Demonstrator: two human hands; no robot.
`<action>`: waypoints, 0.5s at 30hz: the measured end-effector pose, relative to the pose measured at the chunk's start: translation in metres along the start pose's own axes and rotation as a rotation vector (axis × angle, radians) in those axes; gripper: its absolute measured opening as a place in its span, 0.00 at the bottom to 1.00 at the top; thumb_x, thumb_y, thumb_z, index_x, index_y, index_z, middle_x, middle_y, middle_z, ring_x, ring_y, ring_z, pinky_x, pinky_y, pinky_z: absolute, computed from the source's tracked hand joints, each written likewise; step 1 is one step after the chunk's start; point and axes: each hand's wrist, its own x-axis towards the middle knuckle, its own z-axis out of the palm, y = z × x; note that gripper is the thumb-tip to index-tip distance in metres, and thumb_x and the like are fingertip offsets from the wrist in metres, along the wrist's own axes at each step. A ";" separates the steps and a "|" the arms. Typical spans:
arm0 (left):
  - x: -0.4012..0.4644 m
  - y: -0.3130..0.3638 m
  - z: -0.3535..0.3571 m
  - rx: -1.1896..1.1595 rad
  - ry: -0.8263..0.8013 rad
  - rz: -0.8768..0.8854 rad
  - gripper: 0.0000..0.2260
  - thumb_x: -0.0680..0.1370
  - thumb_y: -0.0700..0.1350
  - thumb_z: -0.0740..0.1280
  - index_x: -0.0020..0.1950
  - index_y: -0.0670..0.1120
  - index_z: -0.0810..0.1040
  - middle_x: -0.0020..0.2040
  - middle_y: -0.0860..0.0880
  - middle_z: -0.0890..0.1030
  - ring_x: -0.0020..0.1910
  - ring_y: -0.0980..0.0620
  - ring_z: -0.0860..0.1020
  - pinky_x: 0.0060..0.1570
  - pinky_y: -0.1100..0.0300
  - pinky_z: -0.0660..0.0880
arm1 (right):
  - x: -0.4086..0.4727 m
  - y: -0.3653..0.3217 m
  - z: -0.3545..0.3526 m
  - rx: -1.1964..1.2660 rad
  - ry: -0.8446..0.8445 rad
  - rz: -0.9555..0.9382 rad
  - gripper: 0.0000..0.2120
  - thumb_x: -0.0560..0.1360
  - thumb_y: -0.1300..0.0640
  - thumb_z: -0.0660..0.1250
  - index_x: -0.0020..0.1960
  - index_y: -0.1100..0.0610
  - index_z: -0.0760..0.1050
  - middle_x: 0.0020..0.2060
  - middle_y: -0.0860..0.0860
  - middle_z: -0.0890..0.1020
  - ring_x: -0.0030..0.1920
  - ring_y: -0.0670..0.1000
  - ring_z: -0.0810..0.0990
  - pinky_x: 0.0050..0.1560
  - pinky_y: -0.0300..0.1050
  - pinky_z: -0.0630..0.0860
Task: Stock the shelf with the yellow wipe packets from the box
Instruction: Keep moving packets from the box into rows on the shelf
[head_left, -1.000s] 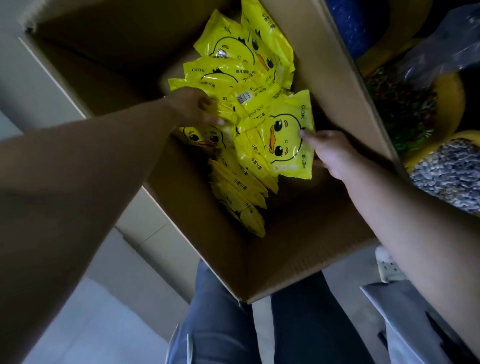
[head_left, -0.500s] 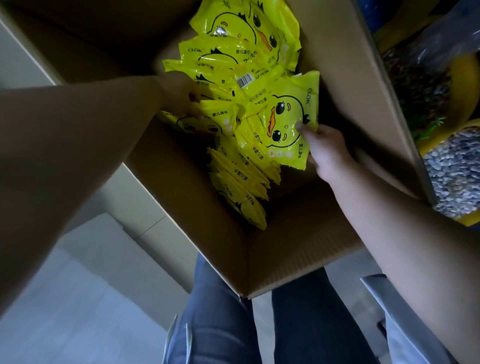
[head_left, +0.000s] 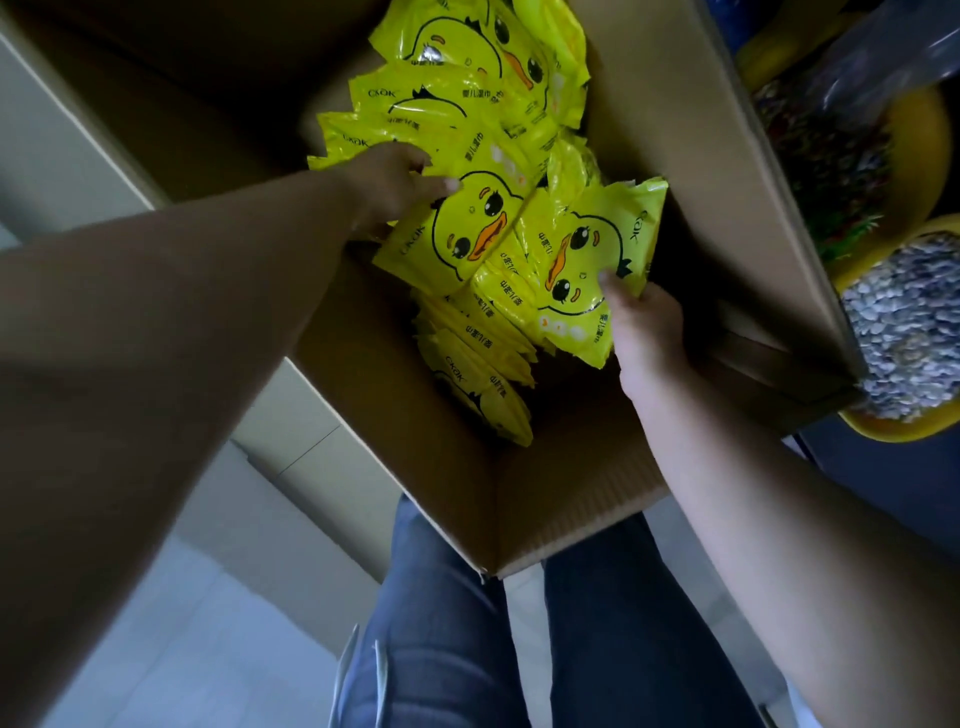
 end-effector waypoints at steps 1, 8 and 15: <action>-0.002 0.000 0.004 -0.022 -0.007 -0.008 0.22 0.76 0.52 0.66 0.67 0.44 0.70 0.58 0.47 0.74 0.63 0.46 0.72 0.46 0.68 0.69 | -0.002 0.000 0.002 0.040 -0.016 0.006 0.15 0.76 0.56 0.64 0.57 0.66 0.75 0.46 0.55 0.78 0.47 0.51 0.77 0.51 0.45 0.73; -0.034 -0.002 0.019 -0.054 -0.003 -0.016 0.34 0.73 0.45 0.70 0.74 0.43 0.58 0.73 0.45 0.63 0.70 0.46 0.63 0.60 0.62 0.63 | -0.005 -0.003 -0.001 0.066 -0.031 0.009 0.14 0.74 0.56 0.68 0.54 0.67 0.77 0.37 0.53 0.79 0.44 0.54 0.77 0.48 0.51 0.75; -0.109 0.016 -0.015 0.053 0.077 0.051 0.33 0.72 0.53 0.70 0.72 0.41 0.62 0.69 0.40 0.68 0.67 0.42 0.67 0.64 0.54 0.65 | -0.056 -0.051 -0.053 -0.087 -0.076 -0.227 0.11 0.72 0.56 0.69 0.49 0.64 0.79 0.44 0.60 0.82 0.43 0.53 0.79 0.46 0.49 0.76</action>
